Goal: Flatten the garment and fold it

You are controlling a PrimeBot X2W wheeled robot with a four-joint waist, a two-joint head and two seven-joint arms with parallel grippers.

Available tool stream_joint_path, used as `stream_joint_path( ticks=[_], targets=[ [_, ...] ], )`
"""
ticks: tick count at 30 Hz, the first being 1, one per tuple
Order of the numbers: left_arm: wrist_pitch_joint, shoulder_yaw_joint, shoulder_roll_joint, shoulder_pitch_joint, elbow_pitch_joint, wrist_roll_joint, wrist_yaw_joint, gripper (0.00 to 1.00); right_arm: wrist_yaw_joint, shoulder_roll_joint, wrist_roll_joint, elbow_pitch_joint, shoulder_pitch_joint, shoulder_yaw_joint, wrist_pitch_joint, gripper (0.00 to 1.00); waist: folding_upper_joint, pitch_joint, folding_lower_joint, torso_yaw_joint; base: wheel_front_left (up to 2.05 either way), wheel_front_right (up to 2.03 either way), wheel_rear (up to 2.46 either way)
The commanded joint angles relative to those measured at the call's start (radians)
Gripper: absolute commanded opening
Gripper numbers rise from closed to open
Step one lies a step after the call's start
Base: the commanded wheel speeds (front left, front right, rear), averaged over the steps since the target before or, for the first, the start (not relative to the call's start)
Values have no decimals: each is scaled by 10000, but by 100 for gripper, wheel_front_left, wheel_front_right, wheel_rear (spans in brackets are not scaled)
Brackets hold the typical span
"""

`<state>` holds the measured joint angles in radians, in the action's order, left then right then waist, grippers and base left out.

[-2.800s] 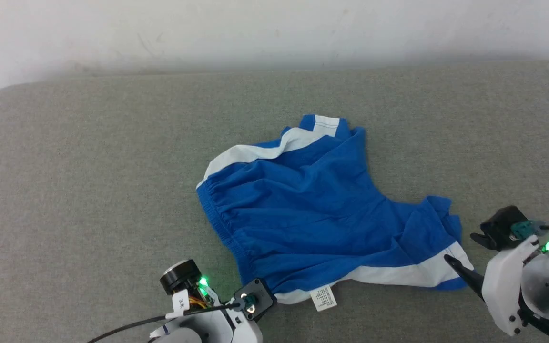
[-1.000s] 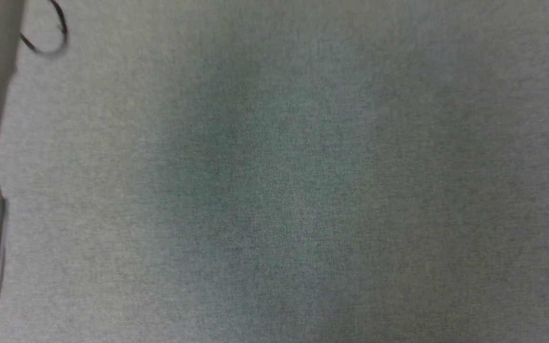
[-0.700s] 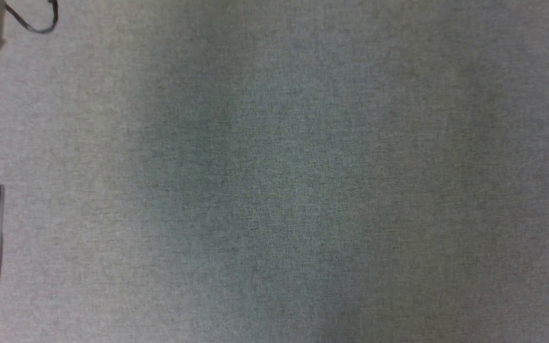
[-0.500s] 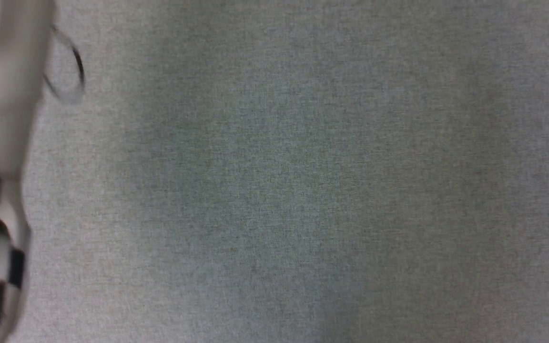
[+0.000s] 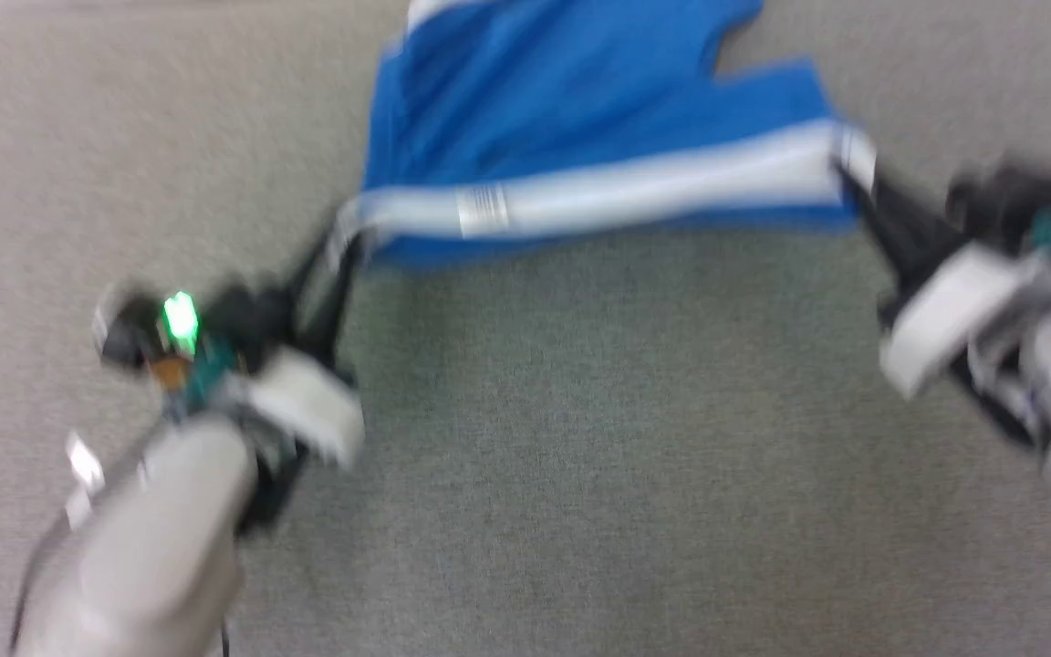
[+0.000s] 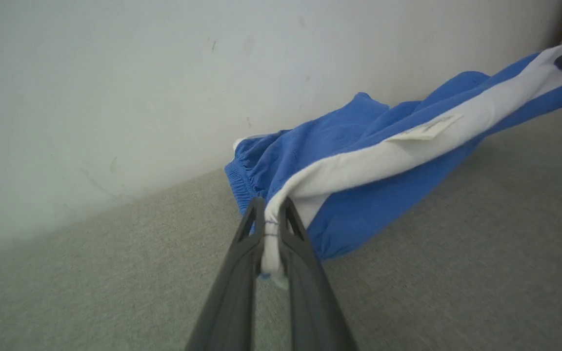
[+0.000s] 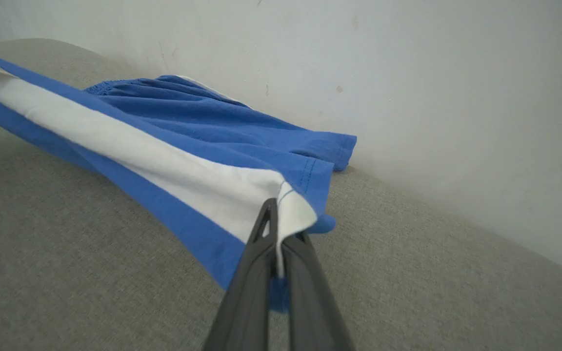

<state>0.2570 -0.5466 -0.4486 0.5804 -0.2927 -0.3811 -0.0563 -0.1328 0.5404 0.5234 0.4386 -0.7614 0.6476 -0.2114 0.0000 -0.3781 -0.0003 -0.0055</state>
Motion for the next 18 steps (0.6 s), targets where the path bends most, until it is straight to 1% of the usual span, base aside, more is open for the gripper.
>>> stream_joint_path(
  ticks=[1,6,10,13,18],
  targets=[
    [45,-68,-140,-759,242,-136,-122,0,21,200,110,-275,727,10,-30,0,0,1377,3,-75,0,0,0],
    [2,-378,-334,-2631,699,-356,-378,0,21,705,255,-1095,2973,-33,162,0,0,2181,3,-70,0,0,0],
    [-216,-701,-484,-3774,1023,-340,-666,0,21,870,326,-1820,4757,-445,417,0,0,2726,3,-27,0,0,0],
    [-414,-741,-651,-4551,1388,-492,-928,0,21,836,188,-2474,6082,-969,654,0,0,3051,3,3,0,0,0],
    [-753,-861,-1107,-5662,1929,-641,-1177,0,21,365,-216,-3660,8195,-2189,1228,0,0,3423,3,144,0,0,0]
  ],
)
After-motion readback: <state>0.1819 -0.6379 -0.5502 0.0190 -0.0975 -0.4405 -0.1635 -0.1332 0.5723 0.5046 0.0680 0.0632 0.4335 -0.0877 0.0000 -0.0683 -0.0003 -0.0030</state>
